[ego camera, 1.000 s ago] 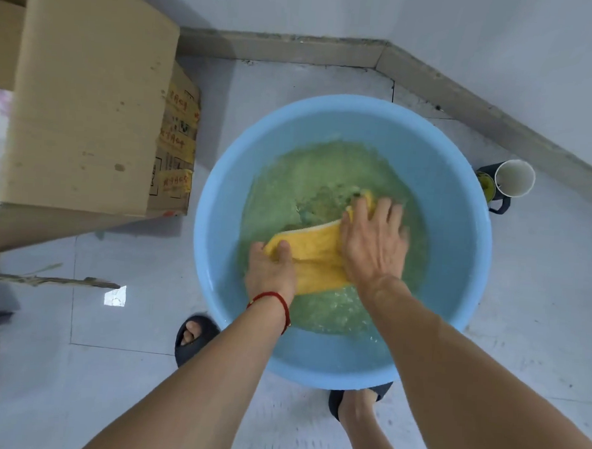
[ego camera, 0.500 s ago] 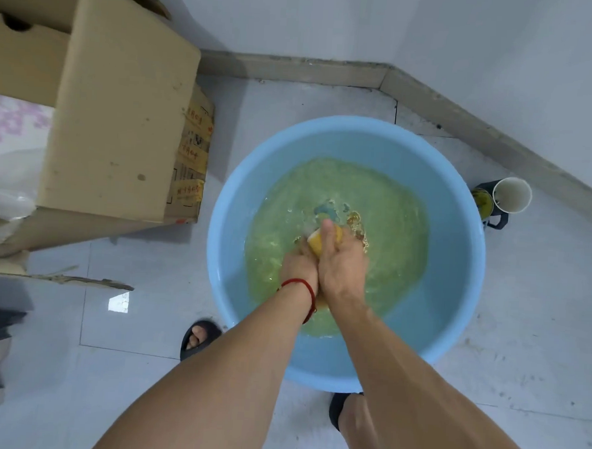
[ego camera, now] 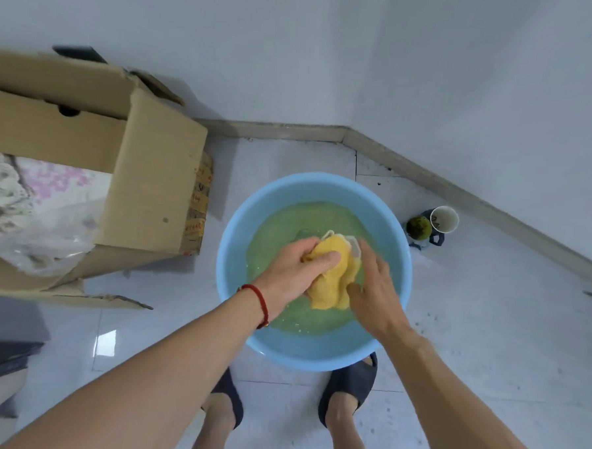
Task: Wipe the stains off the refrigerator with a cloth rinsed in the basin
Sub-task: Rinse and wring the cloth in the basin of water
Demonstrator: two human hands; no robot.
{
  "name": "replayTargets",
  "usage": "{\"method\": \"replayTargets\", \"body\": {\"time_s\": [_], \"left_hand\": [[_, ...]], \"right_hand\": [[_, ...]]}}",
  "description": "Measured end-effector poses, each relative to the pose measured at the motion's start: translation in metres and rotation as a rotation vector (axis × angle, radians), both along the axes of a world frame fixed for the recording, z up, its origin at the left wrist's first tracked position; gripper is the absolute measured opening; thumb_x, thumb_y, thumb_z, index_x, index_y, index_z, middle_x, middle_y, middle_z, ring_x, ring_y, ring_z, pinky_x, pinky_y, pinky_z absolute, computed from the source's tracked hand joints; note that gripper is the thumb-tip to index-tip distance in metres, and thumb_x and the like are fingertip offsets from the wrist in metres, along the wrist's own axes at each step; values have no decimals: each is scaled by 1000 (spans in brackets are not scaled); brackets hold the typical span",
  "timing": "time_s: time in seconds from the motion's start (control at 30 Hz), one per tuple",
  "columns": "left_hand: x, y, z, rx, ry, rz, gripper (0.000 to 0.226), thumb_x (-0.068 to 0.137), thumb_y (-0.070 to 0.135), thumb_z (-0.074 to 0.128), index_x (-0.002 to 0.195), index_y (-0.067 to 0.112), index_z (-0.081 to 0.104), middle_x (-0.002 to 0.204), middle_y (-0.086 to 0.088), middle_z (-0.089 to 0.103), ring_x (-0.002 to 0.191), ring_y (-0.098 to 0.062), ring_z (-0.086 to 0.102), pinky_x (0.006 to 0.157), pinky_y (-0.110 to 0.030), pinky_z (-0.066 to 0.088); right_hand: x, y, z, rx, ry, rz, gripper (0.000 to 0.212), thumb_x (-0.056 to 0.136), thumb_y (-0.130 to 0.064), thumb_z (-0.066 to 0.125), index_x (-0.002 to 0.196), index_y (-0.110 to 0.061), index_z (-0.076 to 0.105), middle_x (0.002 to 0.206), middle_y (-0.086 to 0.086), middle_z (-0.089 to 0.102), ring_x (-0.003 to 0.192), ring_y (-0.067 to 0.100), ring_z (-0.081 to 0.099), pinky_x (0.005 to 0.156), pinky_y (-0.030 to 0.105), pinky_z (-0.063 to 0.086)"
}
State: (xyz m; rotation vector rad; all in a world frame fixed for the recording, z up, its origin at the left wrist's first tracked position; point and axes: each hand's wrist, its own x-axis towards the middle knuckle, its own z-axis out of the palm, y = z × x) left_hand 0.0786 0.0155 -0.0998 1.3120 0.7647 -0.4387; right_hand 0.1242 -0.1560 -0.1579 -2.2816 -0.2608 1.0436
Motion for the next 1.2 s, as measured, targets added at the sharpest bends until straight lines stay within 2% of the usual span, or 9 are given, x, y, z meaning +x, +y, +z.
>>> {"method": "replayTargets", "body": {"time_s": [0.13, 0.23, 0.33, 0.57, 0.73, 0.9, 1.0, 1.1, 1.2], "left_hand": [[13, 3, 46, -4, -35, -189, 7, 92, 21, 71, 87, 19, 66, 77, 1, 62, 72, -14, 58, 66, -31, 49], [11, 24, 70, -134, 14, -166, 26, 84, 12, 67, 109, 5, 71, 99, -15, 71, 88, -22, 67, 80, -43, 56], [3, 45, 78, -75, 104, -20, 24, 92, -4, 62, 114, -2, 70, 101, -20, 69, 86, -22, 68, 76, -44, 62], [-16, 43, 66, 61, 304, -105, 45, 91, -11, 48, 124, 13, 67, 115, -14, 71, 94, -26, 70, 85, -54, 61], [-14, 26, 71, -122, 6, -383, 114, 77, -23, 59, 155, 51, 22, 143, 5, 44, 121, -17, 57, 88, -42, 57], [-1, 12, 73, 74, -216, -445, 94, 71, 6, 89, 144, 38, 40, 133, 15, 58, 122, 0, 57, 99, -24, 53], [7, 7, 71, 322, -321, -399, 53, 72, 4, 85, 114, 27, 63, 101, 12, 71, 94, -7, 68, 80, -29, 57], [10, 5, 82, 789, -698, -569, 28, 75, 4, 70, 87, 21, 52, 77, 5, 53, 69, -19, 52, 58, -35, 47], [13, 8, 89, 1064, -867, -920, 42, 75, 9, 74, 102, 25, 47, 87, 3, 47, 71, -21, 50, 53, -36, 47]], "right_hand": [[-15, 7, 38, 366, 15, 86, 110, 73, -8, 84, 161, -19, 20, 159, -2, 36, 148, 15, 36, 118, 30, 38], [-14, 17, 60, 399, 26, -101, 60, 82, -18, 87, 132, -22, 56, 120, -16, 64, 109, -8, 58, 86, 14, 46], [-3, 18, 75, 301, -26, -148, 27, 82, -15, 83, 92, -23, 58, 78, -15, 60, 71, -2, 55, 63, 17, 40], [26, 16, 117, 303, 25, -91, 42, 72, -11, 75, 107, -34, 71, 101, -12, 72, 94, -3, 64, 81, 17, 53], [43, 15, 136, 489, 296, -233, 46, 70, -9, 66, 114, -22, 71, 114, 10, 73, 101, 31, 72, 89, 44, 63], [50, 8, 150, 674, 685, -365, 41, 88, 16, 55, 125, 2, 63, 119, 23, 71, 104, 34, 72, 87, 40, 61], [55, -7, 152, 852, 879, -452, 46, 78, -20, 75, 117, 3, 69, 111, 24, 70, 99, 34, 68, 87, 42, 58], [46, -11, 138, 789, 867, -611, 77, 63, -75, 81, 83, -1, 74, 88, 22, 68, 81, 33, 68, 74, 39, 58], [20, 2, 125, 768, 1219, -446, 103, 83, -89, 43, 136, -3, 63, 137, 29, 61, 125, 46, 62, 91, 57, 59]]}}
